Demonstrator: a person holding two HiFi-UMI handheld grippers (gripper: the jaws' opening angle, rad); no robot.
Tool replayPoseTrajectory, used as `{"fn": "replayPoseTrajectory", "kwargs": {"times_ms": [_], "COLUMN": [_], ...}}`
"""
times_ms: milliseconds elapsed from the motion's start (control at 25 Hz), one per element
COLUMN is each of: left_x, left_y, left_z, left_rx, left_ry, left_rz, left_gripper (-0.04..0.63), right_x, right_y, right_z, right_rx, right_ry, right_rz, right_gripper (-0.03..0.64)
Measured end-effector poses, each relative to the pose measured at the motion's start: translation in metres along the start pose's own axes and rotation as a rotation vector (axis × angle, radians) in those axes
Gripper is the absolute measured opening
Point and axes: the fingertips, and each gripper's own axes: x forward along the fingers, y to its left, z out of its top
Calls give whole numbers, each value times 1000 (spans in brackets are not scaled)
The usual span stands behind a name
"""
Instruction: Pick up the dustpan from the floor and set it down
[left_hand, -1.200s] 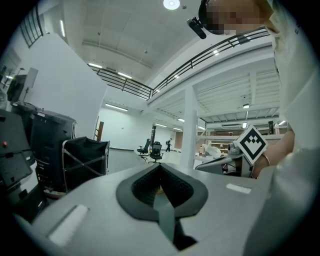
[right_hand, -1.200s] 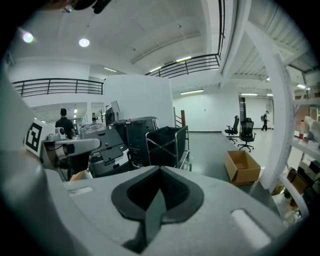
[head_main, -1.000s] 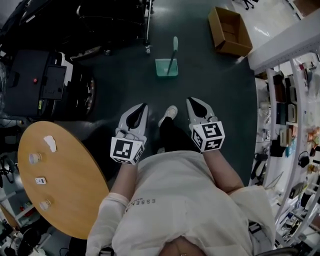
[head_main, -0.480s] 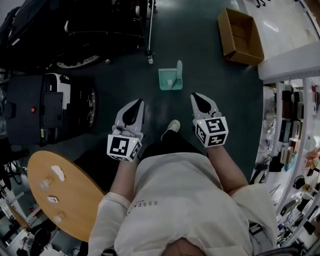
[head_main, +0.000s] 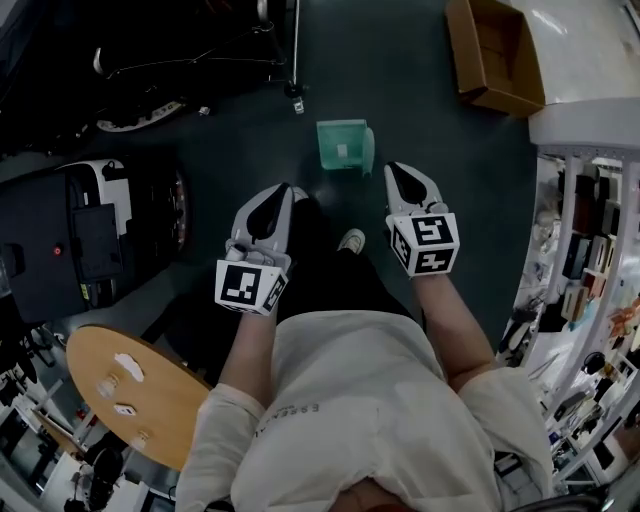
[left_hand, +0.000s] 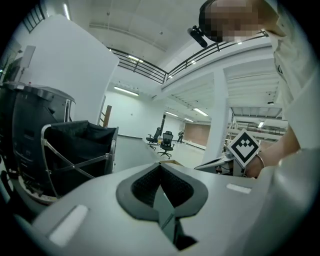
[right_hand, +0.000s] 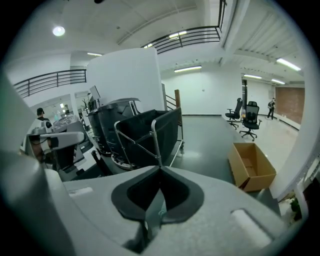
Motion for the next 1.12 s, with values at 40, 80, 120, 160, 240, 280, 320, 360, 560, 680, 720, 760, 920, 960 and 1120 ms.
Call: {"fn": "replayPoseTrajectory", "kwargs": {"times_ms": [40,80,120,160,240,280,320,360,560,680,720,760,920,960,1120], "left_x": [8,15,23,32,49,58,66,73,109,122,124,125,123,121,112], "left_y": [6,11,17,23,38,46,53,59,75,82,84,87,94,95,91], "left_z": [-6,-11,-15,-18,-17,-18,-20,-23,-51,-66,-70,-73,-87,-89,-86], "left_rx": [-14,-28,-37,-40,-40,-41,-46,-50,-42,-46,-48,-51,-72,-76,-82], "left_ry": [18,37,50,56,49,42,38,38,79,103,108,113,136,140,147], "left_rz": [-10,-19,-27,-31,-23,-17,-12,-11,-34,-45,-46,-44,-29,-22,-23], "left_gripper": [18,18,18,18,18,18,18,18,18,18,18,18,18,18,18], "right_x": [10,21,33,45,73,87,100,111,156,175,180,184,194,194,186], "right_y": [-4,-8,-12,-17,-23,-25,-27,-29,-33,-31,-32,-33,-38,-38,-36], "right_z": [-4,-9,-15,-21,-35,-43,-51,-59,-101,-127,-132,-134,-135,-134,-136], "right_rx": [6,16,34,57,100,113,120,122,123,138,142,143,173,190,215], "right_ry": [23,49,75,100,149,174,198,220,335,402,410,411,396,396,416], "right_rz": [-21,-44,-66,-82,-92,-94,-96,-99,-84,-65,-71,-82,-128,-132,-125], "right_gripper": [-8,-8,-8,-8,133,143,176,207,232,232,229,212,97,87,48]}}
